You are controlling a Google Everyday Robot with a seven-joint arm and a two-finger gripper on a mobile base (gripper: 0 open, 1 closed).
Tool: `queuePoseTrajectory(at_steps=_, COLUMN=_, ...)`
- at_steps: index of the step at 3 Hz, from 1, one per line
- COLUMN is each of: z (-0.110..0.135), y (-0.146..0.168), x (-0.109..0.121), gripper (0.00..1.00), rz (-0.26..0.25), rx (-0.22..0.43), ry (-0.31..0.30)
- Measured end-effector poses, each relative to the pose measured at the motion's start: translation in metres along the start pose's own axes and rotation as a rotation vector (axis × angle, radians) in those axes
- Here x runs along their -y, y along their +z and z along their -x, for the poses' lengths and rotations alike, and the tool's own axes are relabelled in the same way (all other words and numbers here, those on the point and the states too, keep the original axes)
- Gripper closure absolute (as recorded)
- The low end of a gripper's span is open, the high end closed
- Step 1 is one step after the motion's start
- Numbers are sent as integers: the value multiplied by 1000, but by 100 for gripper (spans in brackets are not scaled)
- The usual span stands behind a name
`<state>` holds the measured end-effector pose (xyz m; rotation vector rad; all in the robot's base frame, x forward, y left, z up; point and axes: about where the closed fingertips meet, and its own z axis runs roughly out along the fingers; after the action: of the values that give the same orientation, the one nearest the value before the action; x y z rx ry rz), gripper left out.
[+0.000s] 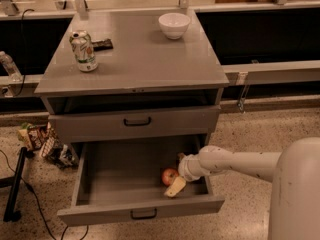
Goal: Pick apple from middle drawer and place on counter
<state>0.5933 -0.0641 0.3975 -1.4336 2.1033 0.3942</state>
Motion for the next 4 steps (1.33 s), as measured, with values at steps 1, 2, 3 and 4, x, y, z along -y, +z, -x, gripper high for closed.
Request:
queuePoseTrajectory(at_steps=1, z=2, y=-2, x=0, gripper=18, rz=0, rx=0, ry=0)
queuePoseTrajectory(at_steps=2, z=19, y=-32, x=14, gripper=22, rz=-16, rx=15, ry=-6)
queuePoseTrajectory(at_steps=3, z=45, y=-74, x=31, gripper=1, rz=-38, rx=38, ry=-14)
queuePoseTrajectory(at_steps=4, z=53, y=-84, x=35, gripper=0, rz=-9, rx=52, ry=-1)
